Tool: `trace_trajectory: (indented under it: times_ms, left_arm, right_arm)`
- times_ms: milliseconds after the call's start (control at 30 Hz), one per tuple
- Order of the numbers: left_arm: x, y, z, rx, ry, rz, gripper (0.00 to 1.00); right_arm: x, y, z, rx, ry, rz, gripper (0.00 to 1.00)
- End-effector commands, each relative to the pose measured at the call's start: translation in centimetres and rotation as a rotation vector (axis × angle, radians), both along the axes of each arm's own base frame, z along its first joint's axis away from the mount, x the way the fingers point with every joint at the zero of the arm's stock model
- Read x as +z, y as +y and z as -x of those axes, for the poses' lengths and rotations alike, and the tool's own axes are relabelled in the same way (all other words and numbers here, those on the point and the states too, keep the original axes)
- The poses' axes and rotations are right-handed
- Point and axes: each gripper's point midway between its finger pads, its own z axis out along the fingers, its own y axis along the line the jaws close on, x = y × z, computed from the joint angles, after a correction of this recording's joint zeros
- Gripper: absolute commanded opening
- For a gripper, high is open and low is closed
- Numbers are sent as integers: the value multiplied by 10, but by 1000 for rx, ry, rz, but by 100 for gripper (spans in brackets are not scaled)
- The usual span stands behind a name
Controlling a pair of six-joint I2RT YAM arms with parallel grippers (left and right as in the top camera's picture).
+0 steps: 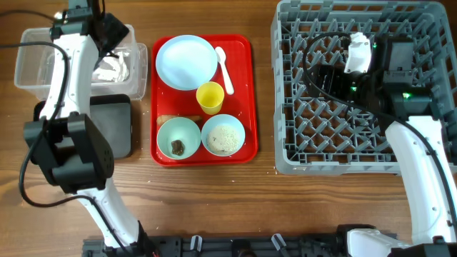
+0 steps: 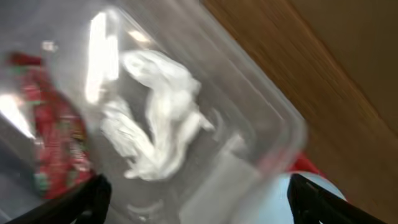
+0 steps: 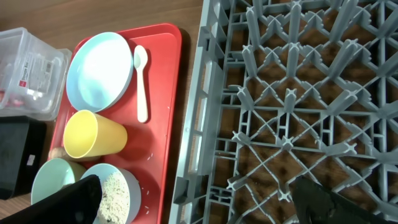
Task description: Sort waste into correct bins and load items into the dishwasher rack
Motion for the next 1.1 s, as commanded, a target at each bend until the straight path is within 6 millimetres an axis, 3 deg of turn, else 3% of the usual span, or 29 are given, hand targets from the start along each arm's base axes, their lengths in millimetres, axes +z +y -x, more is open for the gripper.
trace_trajectory:
  times_ms: [0,100,167,233,333,533,567,633,667,700,767,800,867,967,1000,1067]
  left_arm:
    - [51,-106,10,-554,-87,68,83]
    - [42,-173,46,-827,18,41,77]
    - [18,-200,74,-951,153,17,67]
    - [-1,-218,92,-1019,238,13,64]
    - [-34,-224,107,-1038,333,29,59]
    - [-80,-228,126,-1046,395,101,51]
    - [-87,-228,129,-1045,400,103,45]
    - [-89,-228,125,-1004,385,113,11]
    - [-89,-230,120,-975,370,120,4]
    - [-88,-231,116,-950,356,126,4]
    - [-83,-236,110,-917,327,160,4]
    - [-71,-247,108,-938,293,212,4]
    - [-39,-265,103,-950,212,334,4]
    - [29,-281,104,-943,71,636,4]
    - [54,-287,108,-987,15,787,4]
    - [85,-284,112,-1031,-57,990,4]
  right_arm:
    - [5,2,-3,0,-8,-20,100]
    - [5,2,-2,0,-7,-21,100]
    - [4,2,-1,0,0,-20,100]
    - [4,2,-1,1,-2,-19,100]
    - [4,2,-1,1,1,-19,100]
    - [4,2,-1,0,1,-20,100]
    - [4,2,-1,0,1,-20,100]
    - [4,2,-1,-1,0,-20,100]
    - [4,2,-1,-1,0,-21,100]
    - [4,2,-1,-1,2,-21,100]
    - [5,3,-1,1,-2,-23,100]
    - [7,6,-1,16,-6,-40,100]
    - [20,26,-1,108,-48,-132,100]
    - [65,72,4,393,-206,-357,100]
    - [73,79,2,437,-229,-410,100]
    - [78,97,3,567,-257,-508,100]
